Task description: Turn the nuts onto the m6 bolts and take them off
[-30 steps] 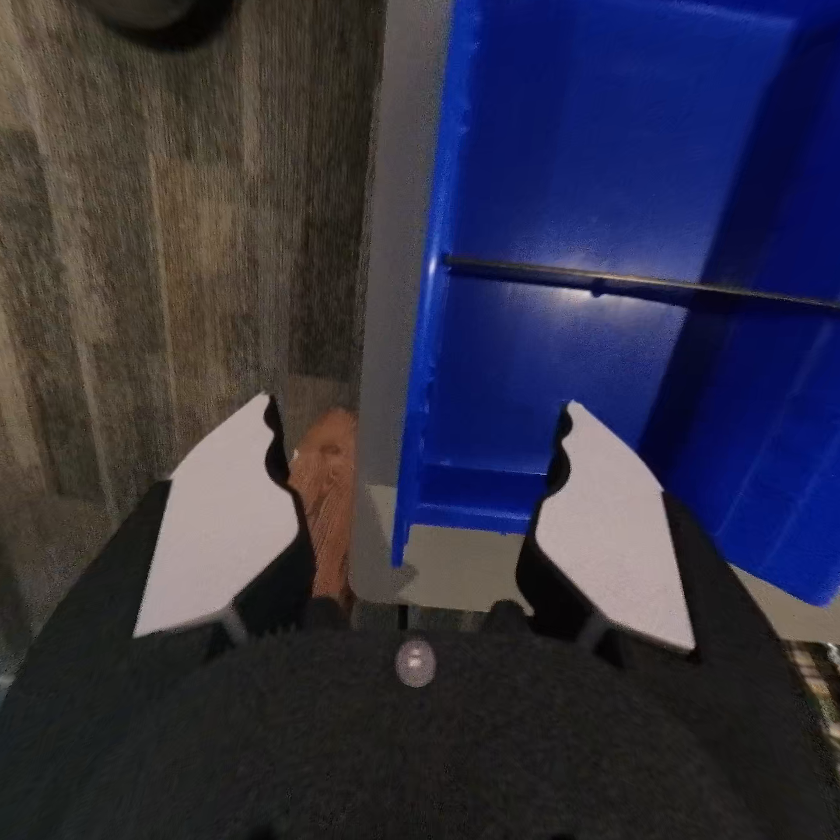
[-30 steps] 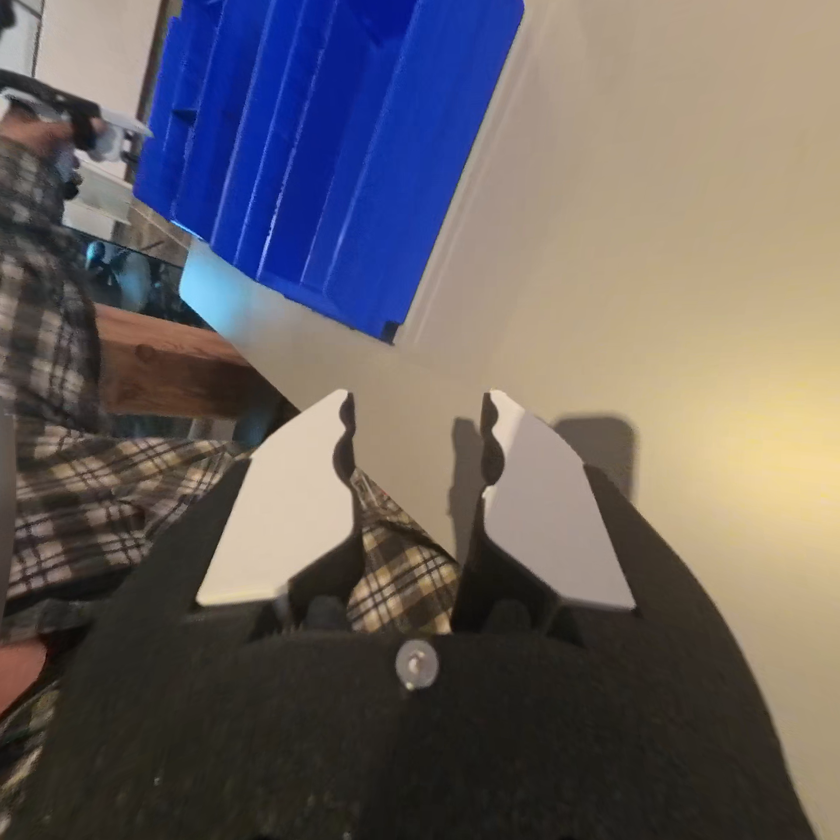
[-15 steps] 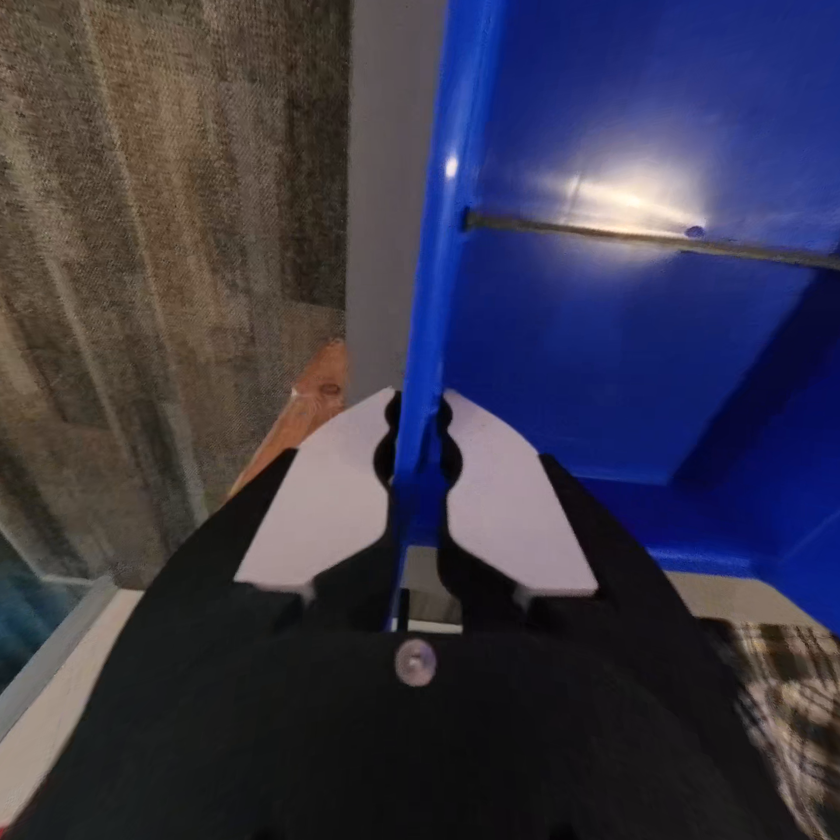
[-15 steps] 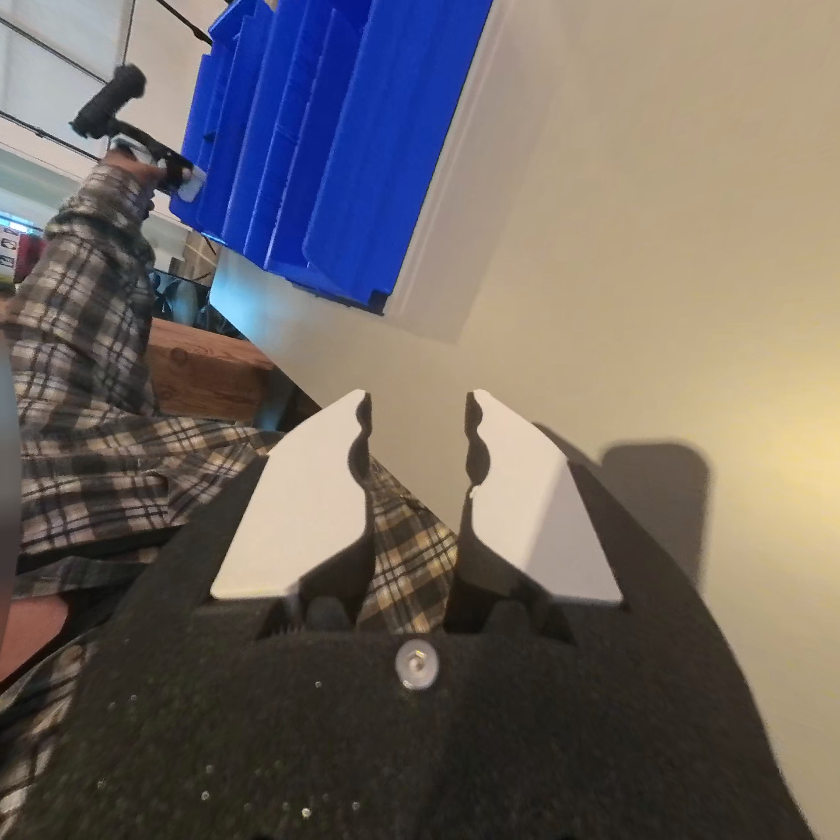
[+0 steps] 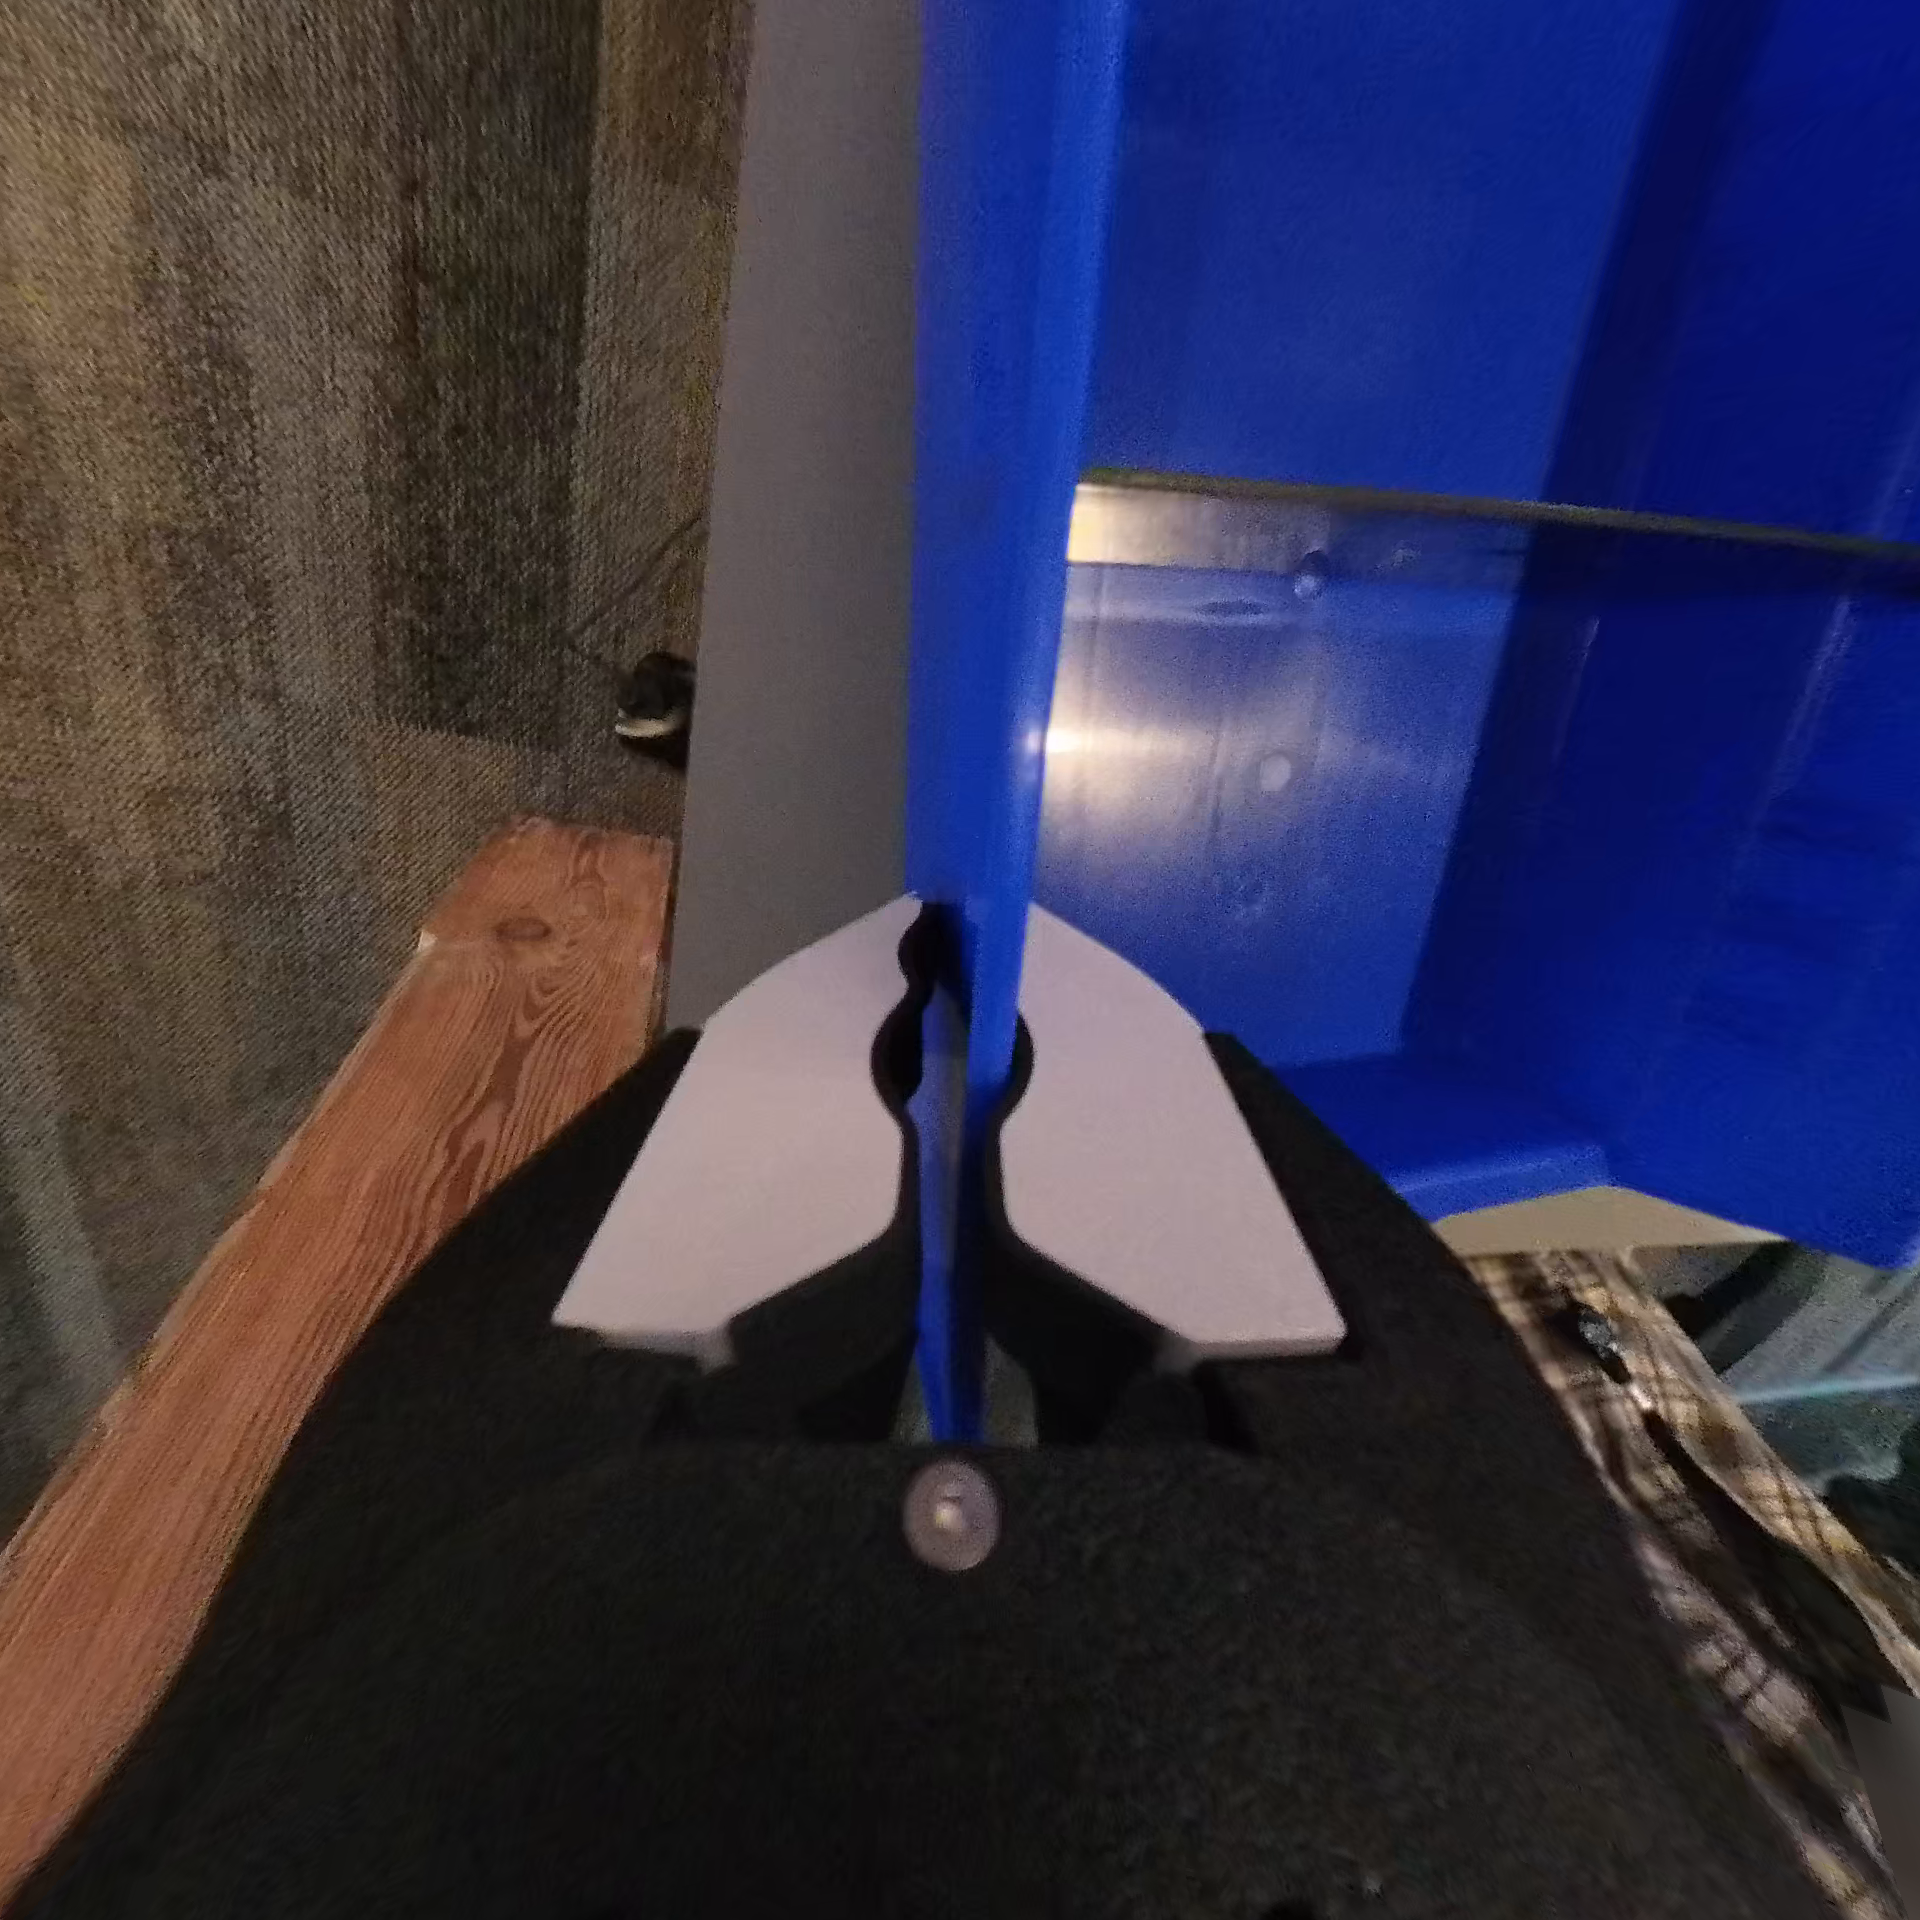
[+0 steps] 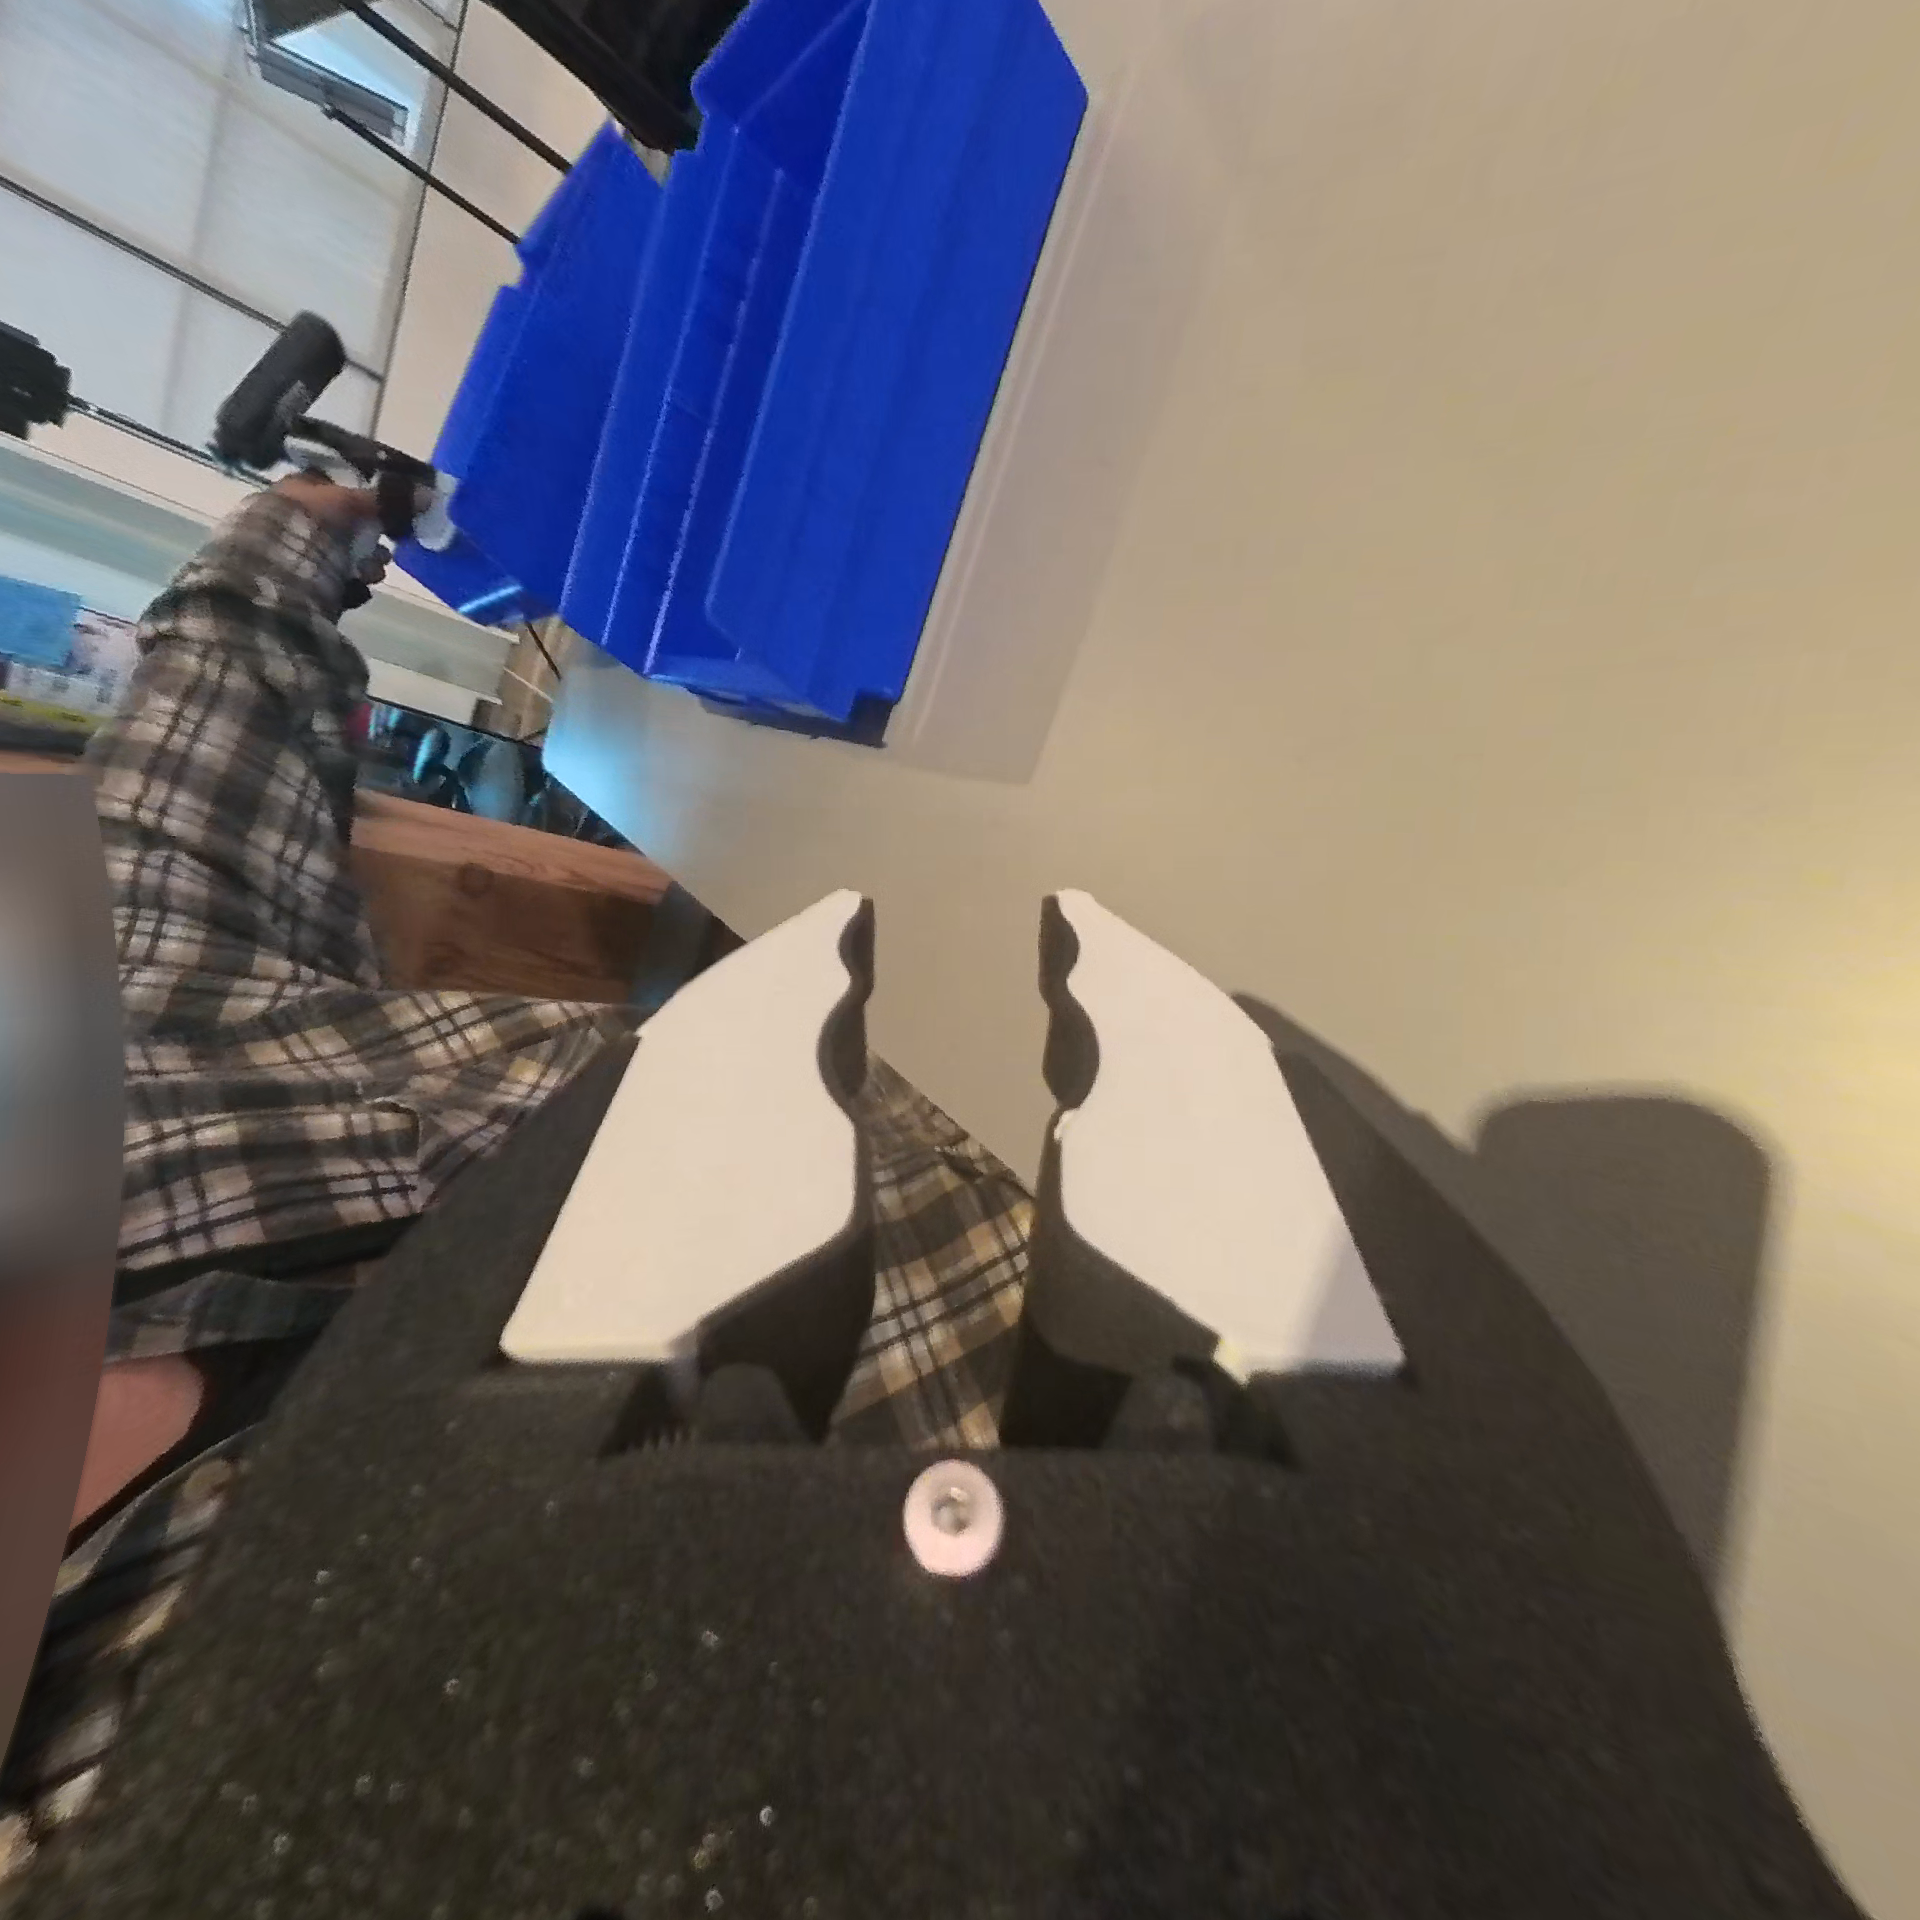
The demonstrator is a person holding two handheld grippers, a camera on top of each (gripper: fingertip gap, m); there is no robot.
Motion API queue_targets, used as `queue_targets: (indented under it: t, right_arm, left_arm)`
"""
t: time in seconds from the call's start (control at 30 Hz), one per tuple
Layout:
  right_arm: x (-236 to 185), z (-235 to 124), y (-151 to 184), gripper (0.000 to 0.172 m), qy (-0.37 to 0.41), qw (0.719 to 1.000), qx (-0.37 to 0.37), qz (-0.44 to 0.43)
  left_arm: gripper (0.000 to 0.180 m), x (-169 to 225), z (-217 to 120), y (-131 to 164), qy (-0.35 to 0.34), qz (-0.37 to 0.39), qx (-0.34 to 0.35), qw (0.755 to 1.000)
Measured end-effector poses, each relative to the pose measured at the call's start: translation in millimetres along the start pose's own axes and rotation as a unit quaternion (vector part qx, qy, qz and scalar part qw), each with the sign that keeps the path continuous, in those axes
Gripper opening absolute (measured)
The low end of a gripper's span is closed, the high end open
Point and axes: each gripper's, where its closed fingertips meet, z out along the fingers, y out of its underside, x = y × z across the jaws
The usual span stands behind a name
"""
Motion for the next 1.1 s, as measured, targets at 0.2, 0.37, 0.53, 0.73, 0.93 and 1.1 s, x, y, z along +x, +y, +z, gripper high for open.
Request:
queue_targets:
  t: [0.2, 0.37, 0.53, 0.73, 0.93, 1.1]
  right_arm:
    - [-1.5, -13.2, -6.8, 0.027, 0.003, 1.0, 0.017, -0.006]
    - [-4.1, -28.3, -10.1, 0.028, 0.009, 0.999, 0.035, -0.011]
    - [-6.0, -46.5, -8.3, 0.028, 0.013, 0.999, 0.051, -0.006]
    - [-16.0, -65.9, 8.9, 0.027, 0.015, 0.997, 0.07, -0.005]
    - [-9.0, -94.0, 25.9, 0.027, 0.032, 0.995, 0.094, 0.016]
    - [7.1, -110.2, 34.7, 0.028, 0.038, 0.992, 0.11, 0.04]
  left_arm:
    - [0.005, 33.2, -57.6, -25.7, 0.056, 0.0, 0.091, 0.994]
    - [0.005, 110.4, -116.2, -62.1, 0.098, 0.036, 0.156, 0.982]
    - [0.005, 240.1, -132.2, -91.4, 0.094, 0.132, 0.17, 0.972]
    - [0.005, 434.1, -66.8, -79.8, 0.121, 0.256, 0.112, 0.952]
    - [0.006, 579.2, 29.0, -27.1, 0.151, 0.341, 0.034, 0.927]
    - [0.006, 647.0, 93.9, 21.1, 0.183, 0.361, -0.019, 0.914]
